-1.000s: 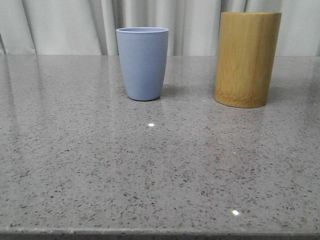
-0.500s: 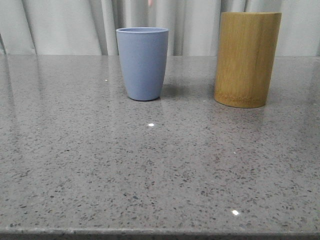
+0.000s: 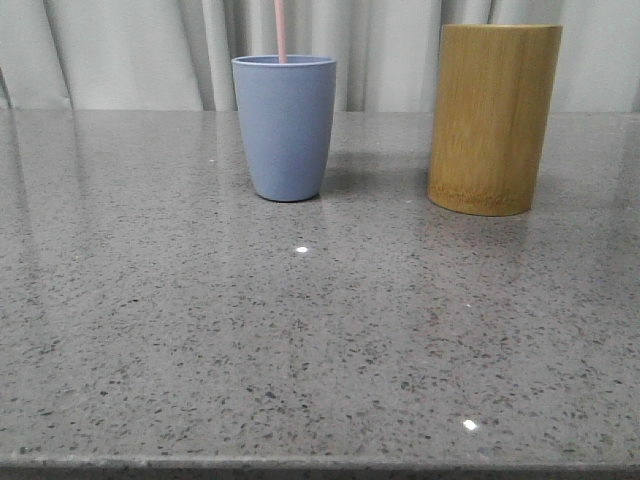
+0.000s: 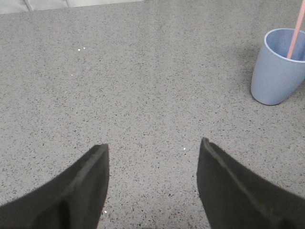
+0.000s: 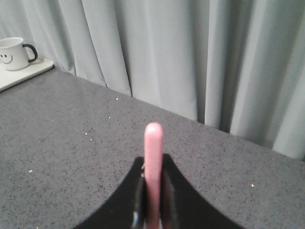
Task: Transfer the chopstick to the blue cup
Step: 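Lower the pink stick into the blue cup and open the right gripper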
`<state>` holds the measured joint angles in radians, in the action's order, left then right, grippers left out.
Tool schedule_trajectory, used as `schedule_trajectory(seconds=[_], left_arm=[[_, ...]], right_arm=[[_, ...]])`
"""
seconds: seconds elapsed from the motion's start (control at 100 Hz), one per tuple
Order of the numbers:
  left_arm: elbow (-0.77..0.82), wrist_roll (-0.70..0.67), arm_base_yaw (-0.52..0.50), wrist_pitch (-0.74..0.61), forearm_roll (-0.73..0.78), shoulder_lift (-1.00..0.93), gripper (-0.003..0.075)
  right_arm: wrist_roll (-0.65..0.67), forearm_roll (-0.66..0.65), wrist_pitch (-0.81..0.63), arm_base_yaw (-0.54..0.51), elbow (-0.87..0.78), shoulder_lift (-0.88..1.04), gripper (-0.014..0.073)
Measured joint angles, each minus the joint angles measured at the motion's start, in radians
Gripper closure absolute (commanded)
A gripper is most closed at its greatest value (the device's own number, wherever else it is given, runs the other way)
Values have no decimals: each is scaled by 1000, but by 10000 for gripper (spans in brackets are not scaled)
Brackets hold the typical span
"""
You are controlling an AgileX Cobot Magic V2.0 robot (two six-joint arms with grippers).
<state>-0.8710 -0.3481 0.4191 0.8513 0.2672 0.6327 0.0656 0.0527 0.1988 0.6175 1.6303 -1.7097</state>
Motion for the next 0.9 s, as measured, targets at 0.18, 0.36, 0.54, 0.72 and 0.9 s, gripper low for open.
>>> schedule_trajectory(seconds=[0.18, 0.36, 0.54, 0.72, 0.9], left_arm=[[0, 0, 0, 1, 0, 0, 323], [0, 0, 0, 1, 0, 0, 323], [0, 0, 0, 1, 0, 0, 323], [0, 0, 0, 1, 0, 0, 323], [0, -2, 0, 1, 16, -2, 323]], right_arm=[[0, 0, 2, 0, -6, -32, 487], [0, 0, 2, 0, -6, -37, 323], [0, 0, 2, 0, -6, -37, 298], [0, 0, 17, 0, -6, -26, 298], [0, -2, 60, -4, -8, 28, 298]])
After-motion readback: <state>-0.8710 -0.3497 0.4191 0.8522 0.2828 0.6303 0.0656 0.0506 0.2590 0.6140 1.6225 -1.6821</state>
